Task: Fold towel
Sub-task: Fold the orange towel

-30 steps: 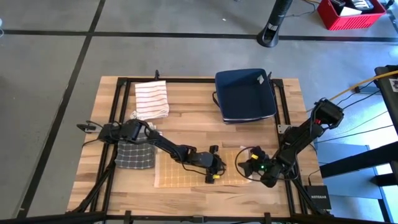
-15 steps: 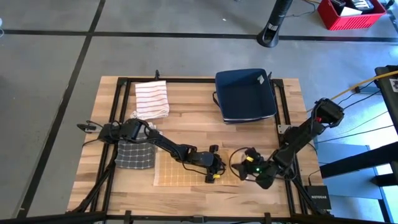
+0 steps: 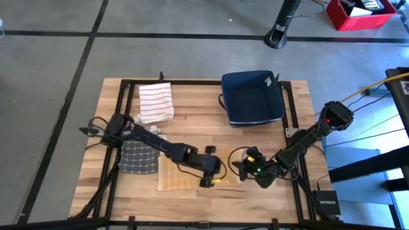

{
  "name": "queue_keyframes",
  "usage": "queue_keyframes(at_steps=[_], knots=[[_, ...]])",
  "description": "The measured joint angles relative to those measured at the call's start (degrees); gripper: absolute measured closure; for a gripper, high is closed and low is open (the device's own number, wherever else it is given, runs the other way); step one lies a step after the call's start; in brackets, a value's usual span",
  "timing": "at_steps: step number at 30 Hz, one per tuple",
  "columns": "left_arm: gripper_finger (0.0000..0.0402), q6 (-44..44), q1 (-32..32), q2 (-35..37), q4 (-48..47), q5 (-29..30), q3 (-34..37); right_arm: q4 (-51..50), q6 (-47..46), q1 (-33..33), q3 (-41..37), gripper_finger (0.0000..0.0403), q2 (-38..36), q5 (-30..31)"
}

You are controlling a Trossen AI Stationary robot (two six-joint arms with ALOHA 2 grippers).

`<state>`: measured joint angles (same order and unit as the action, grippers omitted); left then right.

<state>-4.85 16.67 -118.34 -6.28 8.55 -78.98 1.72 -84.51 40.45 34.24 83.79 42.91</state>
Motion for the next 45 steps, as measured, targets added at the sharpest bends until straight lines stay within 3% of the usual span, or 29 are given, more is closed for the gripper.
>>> queue_keyframes(at_steps=[4, 10, 15, 23, 29, 34, 37, 39, 45], knots=[[0.0317, -6.3, 1.4, 0.1, -12.3, 4.2, 2.1, -0.1, -0.1, 0.0, 0.0, 0.0387, 0.0, -0.3], [0.0324, -11.3, 1.8, -1.2, 1.2, 6.3, 8.1, 3.2, 0.2, -1.0, 0.0, 0.0391, 0.0, -0.4], [0.0326, -8.0, 1.4, -3.5, 10.2, 6.4, 8.4, 13.9, 7.2, -4.8, 0.0, 0.0385, 1.4, -0.9], [0.0326, -7.9, 0.8, -3.1, 12.4, 8.4, 8.5, 24.0, 15.3, -9.5, 3.6, 0.0391, 8.3, -5.7], [0.0326, -9.5, 2.8, 4.8, 1.6, 8.4, 6.7, 23.6, 17.3, -9.4, 4.6, 0.0385, 9.1, -6.5], [0.0326, -18.4, 7.7, 12.2, -21.9, 8.4, 6.8, 21.9, 17.3, -9.4, 4.6, 0.0383, 9.1, -7.1], [0.0326, -24.3, 11.3, 13.6, -29.9, 11.0, 8.2, 21.8, 17.3, -9.4, 4.6, 0.0383, 9.1, -7.5], [0.0326, -26.6, 13.3, 13.3, -28.8, 12.2, 11.7, 21.8, 17.3, -9.4, 4.6, 0.0383, 9.1, -7.6], [0.0326, -27.6, 14.0, 11.8, -10.1, 12.8, 21.8, 22.0, 17.0, -9.4, 4.9, 0.0384, 9.1, -8.0]])
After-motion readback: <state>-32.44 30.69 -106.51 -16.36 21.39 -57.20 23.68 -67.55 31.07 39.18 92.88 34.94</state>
